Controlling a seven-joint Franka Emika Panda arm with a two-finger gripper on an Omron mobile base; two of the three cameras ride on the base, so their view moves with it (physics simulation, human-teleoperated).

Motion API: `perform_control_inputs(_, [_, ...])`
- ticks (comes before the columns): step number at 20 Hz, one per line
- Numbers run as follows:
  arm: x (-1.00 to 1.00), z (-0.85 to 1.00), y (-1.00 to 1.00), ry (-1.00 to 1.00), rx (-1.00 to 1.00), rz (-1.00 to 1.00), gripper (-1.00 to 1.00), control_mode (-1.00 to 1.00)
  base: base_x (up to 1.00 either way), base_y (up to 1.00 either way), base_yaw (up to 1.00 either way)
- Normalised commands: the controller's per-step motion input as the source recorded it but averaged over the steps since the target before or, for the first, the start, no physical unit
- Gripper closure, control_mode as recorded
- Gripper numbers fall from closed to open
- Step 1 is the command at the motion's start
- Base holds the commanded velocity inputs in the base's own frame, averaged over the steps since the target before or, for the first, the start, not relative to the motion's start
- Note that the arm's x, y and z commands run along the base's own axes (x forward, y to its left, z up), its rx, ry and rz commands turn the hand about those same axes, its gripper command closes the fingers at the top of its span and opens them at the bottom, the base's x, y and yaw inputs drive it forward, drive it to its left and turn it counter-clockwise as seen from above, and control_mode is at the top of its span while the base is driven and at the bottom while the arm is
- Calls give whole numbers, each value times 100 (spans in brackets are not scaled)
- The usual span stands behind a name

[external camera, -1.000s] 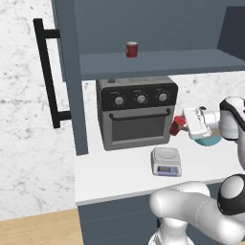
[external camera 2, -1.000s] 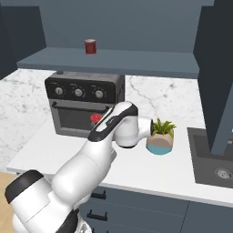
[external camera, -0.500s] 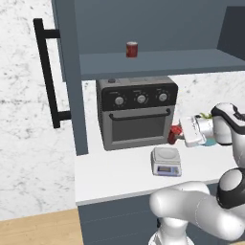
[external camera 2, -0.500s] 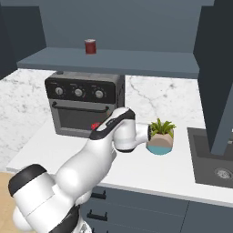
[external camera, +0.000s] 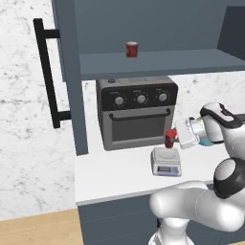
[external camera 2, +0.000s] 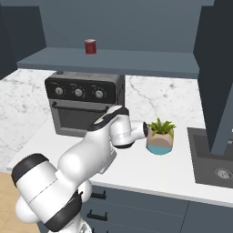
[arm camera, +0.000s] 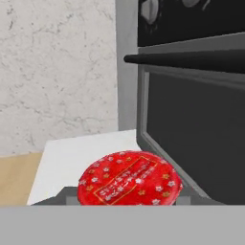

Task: Pick the yogurt and place it on the digital scale for weighing, and close the cabinet.

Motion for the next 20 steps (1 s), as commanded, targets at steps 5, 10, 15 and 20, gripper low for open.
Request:
perform_control_inputs(5, [0, -37, 0, 5, -1, 0, 100, -100, 0, 0, 0])
perform_control_inputs(10, [4, -38, 0, 5, 0, 0, 100, -100, 0, 0, 0])
perform_control_inputs(15, [8, -34, 0, 3, 0, 0, 100, -100, 0, 0, 0])
perform_control_inputs(20, [8, -25, 0, 0, 0, 0, 100, -100, 0, 0, 0])
